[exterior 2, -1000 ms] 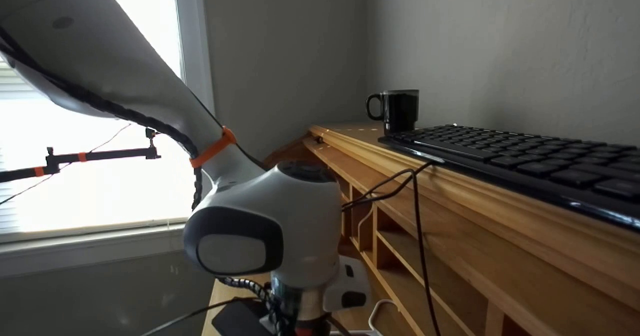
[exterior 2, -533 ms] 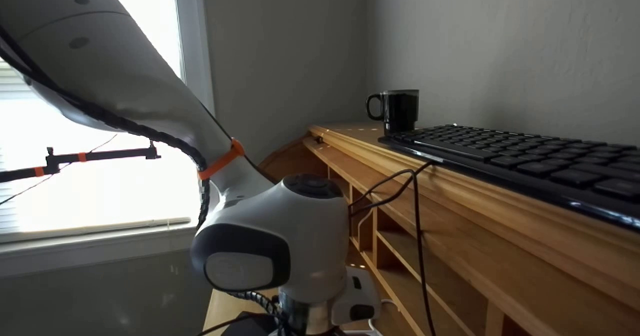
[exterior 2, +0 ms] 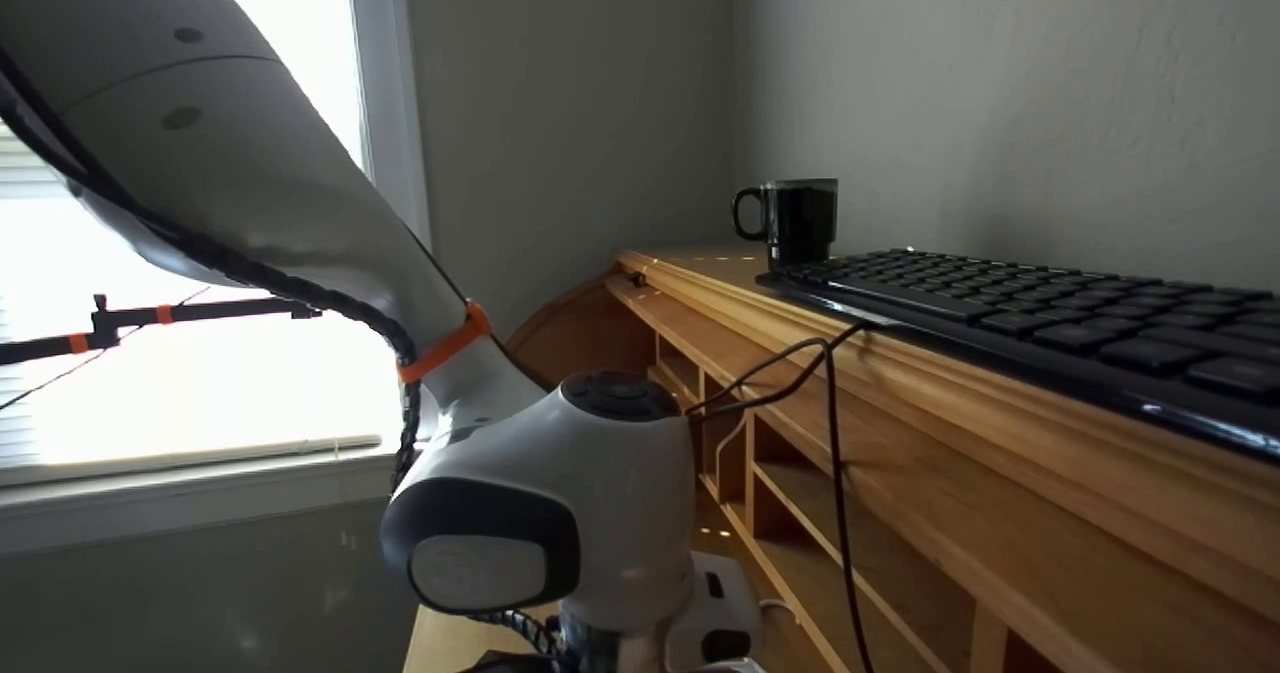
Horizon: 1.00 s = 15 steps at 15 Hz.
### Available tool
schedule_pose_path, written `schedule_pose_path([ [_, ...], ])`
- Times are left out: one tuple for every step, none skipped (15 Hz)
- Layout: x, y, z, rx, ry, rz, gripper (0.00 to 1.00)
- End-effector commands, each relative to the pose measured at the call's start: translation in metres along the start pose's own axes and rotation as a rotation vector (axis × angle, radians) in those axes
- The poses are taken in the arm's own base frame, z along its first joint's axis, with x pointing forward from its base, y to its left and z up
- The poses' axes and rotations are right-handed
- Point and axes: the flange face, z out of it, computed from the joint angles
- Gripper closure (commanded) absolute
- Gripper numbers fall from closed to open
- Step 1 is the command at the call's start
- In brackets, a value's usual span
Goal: Put the black marker in the brown mug.
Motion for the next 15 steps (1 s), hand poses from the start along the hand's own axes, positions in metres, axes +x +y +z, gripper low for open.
schedule_pose_path([
  [0.003, -0.005, -0.009, -0.024, 0.028, -0.026, 0.0],
  [0.006, -0.009, -0.013, -0.018, 0.046, -0.038, 0.0],
  [0.01, -0.012, -0.015, -0.021, 0.07, -0.059, 0.0],
  [0.015, -0.015, -0.015, -0.023, 0.094, -0.077, 0.0],
  [0.018, -0.017, -0.014, -0.023, 0.102, -0.085, 0.0],
  [0.021, -0.018, -0.012, -0.022, 0.115, -0.092, 0.0],
  [0.023, -0.019, -0.011, -0.023, 0.119, -0.098, 0.0],
  [0.024, -0.017, -0.01, -0.026, 0.121, -0.096, 0.0],
  [0.024, -0.015, -0.008, -0.03, 0.12, -0.093, 0.0],
  [0.023, -0.012, -0.007, -0.035, 0.119, -0.089, 0.0],
  [0.021, -0.009, -0.005, -0.038, 0.112, -0.079, 0.0],
  [0.019, -0.005, -0.002, -0.041, 0.096, -0.061, 0.0],
  [0.015, 0.001, 0.003, -0.046, 0.077, -0.047, 0.0],
  [0.011, 0.005, 0.007, -0.042, 0.065, -0.04, 0.0],
  [0.006, 0.011, 0.012, -0.04, 0.054, -0.028, 0.0],
])
